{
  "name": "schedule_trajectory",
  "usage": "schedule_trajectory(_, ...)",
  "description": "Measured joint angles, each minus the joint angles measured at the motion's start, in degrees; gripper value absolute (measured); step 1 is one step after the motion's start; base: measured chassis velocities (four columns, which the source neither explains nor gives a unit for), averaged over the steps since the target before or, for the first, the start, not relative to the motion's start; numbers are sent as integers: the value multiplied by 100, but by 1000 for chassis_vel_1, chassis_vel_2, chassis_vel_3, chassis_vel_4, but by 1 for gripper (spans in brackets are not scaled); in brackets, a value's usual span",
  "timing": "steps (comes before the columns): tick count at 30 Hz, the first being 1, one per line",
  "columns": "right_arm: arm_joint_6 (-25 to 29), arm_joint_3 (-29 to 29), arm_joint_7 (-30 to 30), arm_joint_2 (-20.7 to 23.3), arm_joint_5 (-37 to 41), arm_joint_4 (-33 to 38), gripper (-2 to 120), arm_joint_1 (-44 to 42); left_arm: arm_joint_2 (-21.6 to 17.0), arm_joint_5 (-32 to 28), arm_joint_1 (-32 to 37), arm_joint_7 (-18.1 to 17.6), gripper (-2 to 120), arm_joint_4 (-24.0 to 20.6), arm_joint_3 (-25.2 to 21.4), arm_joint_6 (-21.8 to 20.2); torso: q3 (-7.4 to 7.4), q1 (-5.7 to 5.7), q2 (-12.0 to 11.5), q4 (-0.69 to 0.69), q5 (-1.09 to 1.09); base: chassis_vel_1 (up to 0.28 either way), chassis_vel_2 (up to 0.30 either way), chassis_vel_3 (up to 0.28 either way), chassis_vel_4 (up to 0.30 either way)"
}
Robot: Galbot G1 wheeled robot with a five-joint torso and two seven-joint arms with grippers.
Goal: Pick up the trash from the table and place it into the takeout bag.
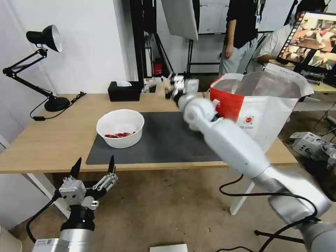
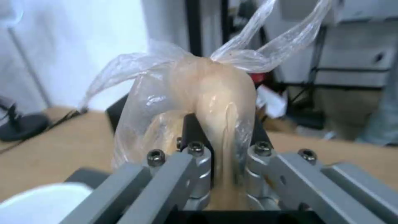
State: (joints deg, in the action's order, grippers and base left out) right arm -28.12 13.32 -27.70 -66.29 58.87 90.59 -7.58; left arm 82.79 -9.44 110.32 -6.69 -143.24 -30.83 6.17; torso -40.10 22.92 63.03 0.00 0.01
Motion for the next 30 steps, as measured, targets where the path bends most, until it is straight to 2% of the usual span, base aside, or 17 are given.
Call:
schedule_trajectory(2,-199,-274,-201,449,188,358,5,82,-3,-1,-18,0,100,0,16,0,0,0,0,1,0,0,0,0,0)
schedule_trajectory(4,-231,-347,-221,561,214,419,5,92,-4,-1,-22,1,100,0,20,0,0,0,0,1,0,0,0,0,0)
schedule_trajectory(6,-364,-670,-260,1122,335,617,5,88,-6,-3,-38,2,100,0,26,0,0,0,0,-1,1,0,0,0,0)
schedule_trajectory(7,-364,-670,-260,1122,335,617,5,88,-6,-3,-38,2,100,0,26,0,0,0,0,-1,1,0,0,0,0)
schedule_trajectory(9,-458,-968,-336,1658,446,720,5,-67,-10,-17,-62,4,100,0,28,0,0,0,0,-2,1,0,0,0,0)
schedule_trajectory(10,-458,-968,-336,1658,446,720,5,-67,-10,-17,-62,4,100,0,28,0,0,0,0,-2,1,0,0,0,0)
schedule_trajectory(12,-476,-1183,-381,2097,484,821,5,-381,-20,-27,-87,5,100,0,30,0,0,0,0,-2,2,0,0,0,0)
schedule_trajectory(13,-476,-1183,-381,2097,484,821,5,-381,-20,-27,-87,5,100,0,30,0,0,0,0,-2,2,0,0,0,0)
schedule_trajectory(15,-477,-1393,-384,2418,487,989,7,-825,-55,-56,-103,5,100,0,27,0,1,0,0,-3,2,0,0,0,0)
schedule_trajectory(16,-477,-1393,-384,2418,487,989,7,-825,-55,-56,-103,5,100,0,27,0,1,0,0,-3,2,0,0,0,0)
schedule_trajectory(18,-469,-1547,-418,2568,485,1180,18,-1212,-75,-105,-118,5,100,0,16,0,0,0,0,-3,2,0,0,0,0)
schedule_trajectory(19,-469,-1547,-418,2568,485,1180,18,-1212,-75,-105,-118,5,100,0,16,0,0,0,0,-3,2,0,0,0,0)
schedule_trajectory(21,-449,-1591,-515,2574,483,1308,30,-1382,-60,-107,-115,6,100,0,23,0,0,0,0,0,-1,0,0,0,0)
schedule_trajectory(22,-449,-1591,-515,2574,483,1308,30,-1382,-60,-107,-115,6,100,0,23,0,0,0,0,0,-1,0,0,0,0)
schedule_trajectory(25,-438,-1595,-616,2544,484,1393,40,-1414,-34,-81,-89,10,100,0,26,20,0,0,0,1,-1,0,0,0,0)
schedule_trajectory(27,-434,-1603,-660,2540,489,1458,52,-1414,-23,-40,-64,11,100,0,18,59,0,0,0,1,-1,0,0,0,0)
schedule_trajectory(30,-429,-1635,-693,2543,498,1505,58,-1424,-14,-8,-40,12,100,0,13,99,0,0,0,1,-2,0,0,0,0)
